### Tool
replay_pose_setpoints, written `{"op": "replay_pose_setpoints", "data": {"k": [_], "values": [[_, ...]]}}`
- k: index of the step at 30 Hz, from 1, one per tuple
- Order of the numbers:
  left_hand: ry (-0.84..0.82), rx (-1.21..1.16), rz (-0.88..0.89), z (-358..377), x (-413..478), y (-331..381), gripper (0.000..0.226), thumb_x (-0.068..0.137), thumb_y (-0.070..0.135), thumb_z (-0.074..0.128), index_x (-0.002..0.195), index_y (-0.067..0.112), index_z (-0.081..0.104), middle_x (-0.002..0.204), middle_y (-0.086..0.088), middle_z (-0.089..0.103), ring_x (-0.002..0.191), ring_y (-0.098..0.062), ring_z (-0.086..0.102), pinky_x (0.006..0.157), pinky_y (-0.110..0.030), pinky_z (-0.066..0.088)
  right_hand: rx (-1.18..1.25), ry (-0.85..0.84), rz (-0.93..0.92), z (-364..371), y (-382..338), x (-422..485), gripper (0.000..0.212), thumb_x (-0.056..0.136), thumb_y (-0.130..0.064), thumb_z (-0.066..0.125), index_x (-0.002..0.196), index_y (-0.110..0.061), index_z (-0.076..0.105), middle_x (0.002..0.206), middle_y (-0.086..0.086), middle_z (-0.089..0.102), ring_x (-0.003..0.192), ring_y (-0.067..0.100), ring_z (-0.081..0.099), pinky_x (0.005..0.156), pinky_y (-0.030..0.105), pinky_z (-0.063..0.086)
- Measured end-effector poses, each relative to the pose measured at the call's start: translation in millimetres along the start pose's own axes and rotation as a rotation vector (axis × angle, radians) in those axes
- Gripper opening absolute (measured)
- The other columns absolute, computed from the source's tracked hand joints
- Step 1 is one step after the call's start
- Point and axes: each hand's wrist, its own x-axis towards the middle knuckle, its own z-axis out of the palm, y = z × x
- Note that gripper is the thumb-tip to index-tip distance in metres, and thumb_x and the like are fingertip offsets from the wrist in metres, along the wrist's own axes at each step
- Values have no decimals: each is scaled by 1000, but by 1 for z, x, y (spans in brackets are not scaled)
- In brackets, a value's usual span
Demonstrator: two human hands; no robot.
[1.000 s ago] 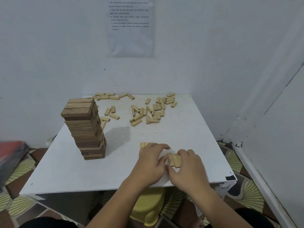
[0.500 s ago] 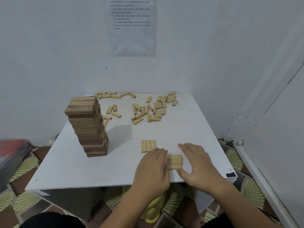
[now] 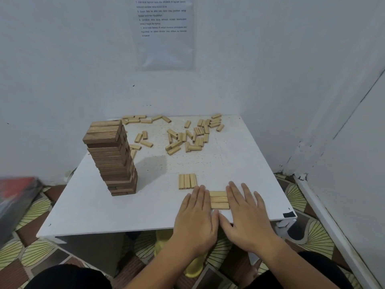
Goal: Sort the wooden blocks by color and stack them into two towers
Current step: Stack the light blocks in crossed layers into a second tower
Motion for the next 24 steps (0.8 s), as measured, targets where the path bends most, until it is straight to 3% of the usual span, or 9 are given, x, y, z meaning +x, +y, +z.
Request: {"op": "replay_pose_setpoints", "data": {"k": [4,8,10,13,16,20,24], "values": [[-22,-3,5,2,0,-1,68,107,46,2,163,8,-7,172,-7,-13,157,-19,-22,124,-36,-16,-9,-11,-2,0,2,1,87,91,-70,5,164,-23,-6,170,-7,-15,156,20,-19,127,49,-5],[-11,-11,15,2,-1,-2,79,97,50,-18,163,9,-6,172,-7,-11,157,-19,-21,125,-35,-15,39,-8,-2,0,5,0,89,87,-68,4,163,-23,-7,171,-6,-14,156,20,-18,127,47,-4],[25,-41,8,3,-3,-5,84,94,51,-21,164,8,-1,173,-9,-7,158,-21,-15,124,-34,-15,101,-16,8,-2,9,0,88,89,-65,15,163,-23,-6,171,-5,-10,156,19,-15,127,44,-4],[179,-57,26,-3,1,-14,71,106,46,11,163,5,20,171,-12,16,159,-25,7,125,-38,-4,224,3,3,-11,17,4,90,85,-58,37,163,-24,7,169,-8,9,155,16,0,125,38,4],[201,-98,136,-18,14,-21,72,101,44,36,162,7,26,170,-8,23,160,-24,5,126,-34,-4,274,34,-77,-20,25,13,88,80,-54,49,160,-26,25,160,-10,29,148,12,16,117,31,12],[156,-86,273,-37,32,-22,73,94,45,55,156,10,40,159,-4,44,159,-25,11,125,-30,-6,266,10,-155,-26,28,23,81,78,-55,56,153,-26,43,150,-12,40,144,11,27,114,30,19],[70,4,301,-37,47,-22,54,90,39,62,137,14,59,140,-3,58,150,-24,29,127,-33,-2,275,1,-186,-26,30,30,62,84,-45,65,142,-25,59,139,-14,50,132,11,38,112,34,31]]}}
